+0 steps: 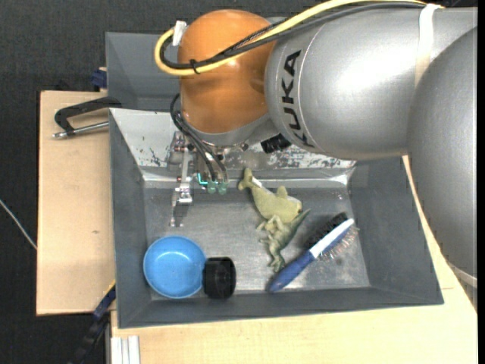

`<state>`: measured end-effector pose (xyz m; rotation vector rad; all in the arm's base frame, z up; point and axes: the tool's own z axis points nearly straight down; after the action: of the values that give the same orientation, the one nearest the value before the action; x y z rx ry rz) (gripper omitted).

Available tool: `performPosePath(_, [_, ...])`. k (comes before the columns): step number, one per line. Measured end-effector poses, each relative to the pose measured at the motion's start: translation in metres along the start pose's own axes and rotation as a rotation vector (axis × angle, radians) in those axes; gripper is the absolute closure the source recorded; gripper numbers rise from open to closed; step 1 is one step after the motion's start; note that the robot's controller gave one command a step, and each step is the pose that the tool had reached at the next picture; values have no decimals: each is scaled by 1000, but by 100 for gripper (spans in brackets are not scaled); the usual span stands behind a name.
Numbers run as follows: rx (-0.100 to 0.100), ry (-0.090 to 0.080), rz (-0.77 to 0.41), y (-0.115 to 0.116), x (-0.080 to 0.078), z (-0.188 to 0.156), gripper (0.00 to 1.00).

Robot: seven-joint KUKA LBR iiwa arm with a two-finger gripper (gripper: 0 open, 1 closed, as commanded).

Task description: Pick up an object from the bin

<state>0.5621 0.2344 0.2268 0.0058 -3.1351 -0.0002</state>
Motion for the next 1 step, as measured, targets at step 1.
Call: performPosePath(1, [-3,-12,-219,-31,52,156,0])
